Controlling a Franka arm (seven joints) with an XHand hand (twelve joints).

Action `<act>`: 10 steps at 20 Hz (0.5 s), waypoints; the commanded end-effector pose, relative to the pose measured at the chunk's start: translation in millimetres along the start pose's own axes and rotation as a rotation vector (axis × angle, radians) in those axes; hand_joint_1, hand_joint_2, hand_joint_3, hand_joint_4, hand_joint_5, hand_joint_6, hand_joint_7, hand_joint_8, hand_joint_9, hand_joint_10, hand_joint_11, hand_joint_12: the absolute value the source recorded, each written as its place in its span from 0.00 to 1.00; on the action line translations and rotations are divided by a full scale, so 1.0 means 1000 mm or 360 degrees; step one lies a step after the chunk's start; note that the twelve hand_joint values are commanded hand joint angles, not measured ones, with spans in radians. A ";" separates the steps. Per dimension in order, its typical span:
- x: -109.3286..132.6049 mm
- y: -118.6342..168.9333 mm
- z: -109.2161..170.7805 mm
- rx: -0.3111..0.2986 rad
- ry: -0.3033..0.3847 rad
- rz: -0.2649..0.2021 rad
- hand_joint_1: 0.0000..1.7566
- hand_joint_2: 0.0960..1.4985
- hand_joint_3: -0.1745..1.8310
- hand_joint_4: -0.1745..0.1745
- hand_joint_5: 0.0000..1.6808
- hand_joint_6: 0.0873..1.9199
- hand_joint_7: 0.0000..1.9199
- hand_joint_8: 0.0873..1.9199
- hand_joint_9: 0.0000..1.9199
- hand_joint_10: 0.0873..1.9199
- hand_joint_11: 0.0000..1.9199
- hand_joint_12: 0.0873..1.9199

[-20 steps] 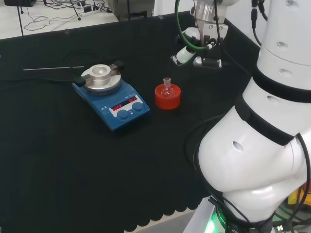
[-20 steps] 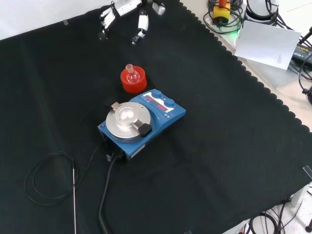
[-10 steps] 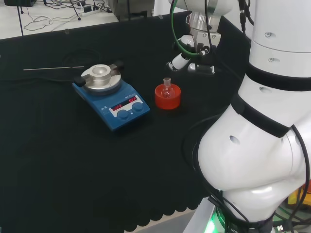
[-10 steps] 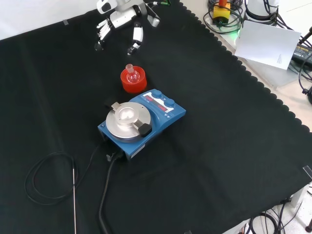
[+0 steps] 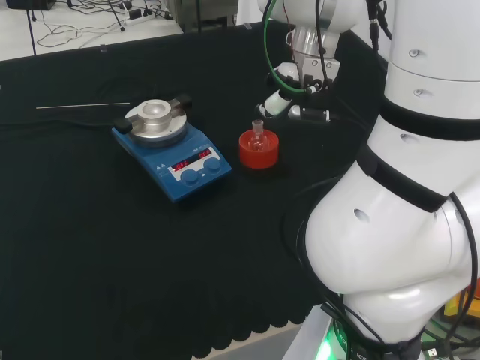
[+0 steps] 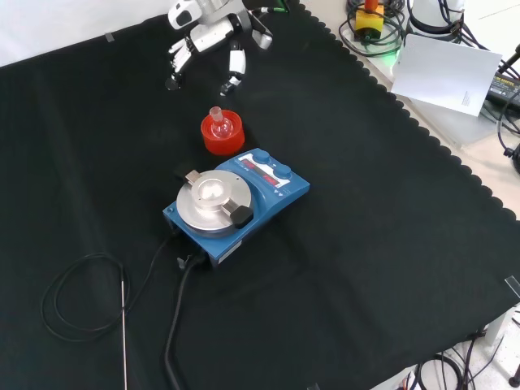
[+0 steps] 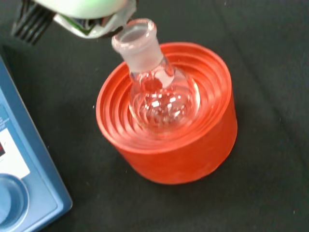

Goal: Pick up the round-bottom flask.

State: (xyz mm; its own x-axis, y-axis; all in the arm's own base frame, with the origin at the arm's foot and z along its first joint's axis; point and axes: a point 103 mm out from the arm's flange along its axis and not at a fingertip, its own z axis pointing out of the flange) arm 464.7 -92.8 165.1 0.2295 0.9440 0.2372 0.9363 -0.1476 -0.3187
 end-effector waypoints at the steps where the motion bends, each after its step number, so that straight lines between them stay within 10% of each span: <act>1: 0.004 -0.008 0.010 0.0021 -0.0008 0.0005 0.51 0.33 0.47 0.25 0.36 0.31 0.06 0.32 0.16 0.34 0.01 0.74; 10: 0.007 -0.009 0.021 0.0000 -0.0063 0.0027 0.54 0.30 0.48 0.25 0.36 0.38 0.02 0.31 0.13 0.35 0.00 0.74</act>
State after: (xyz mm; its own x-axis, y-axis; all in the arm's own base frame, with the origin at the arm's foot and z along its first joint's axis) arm 452.8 -82.5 153.4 0.2342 0.9492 0.2101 0.9328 -0.1585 -0.3237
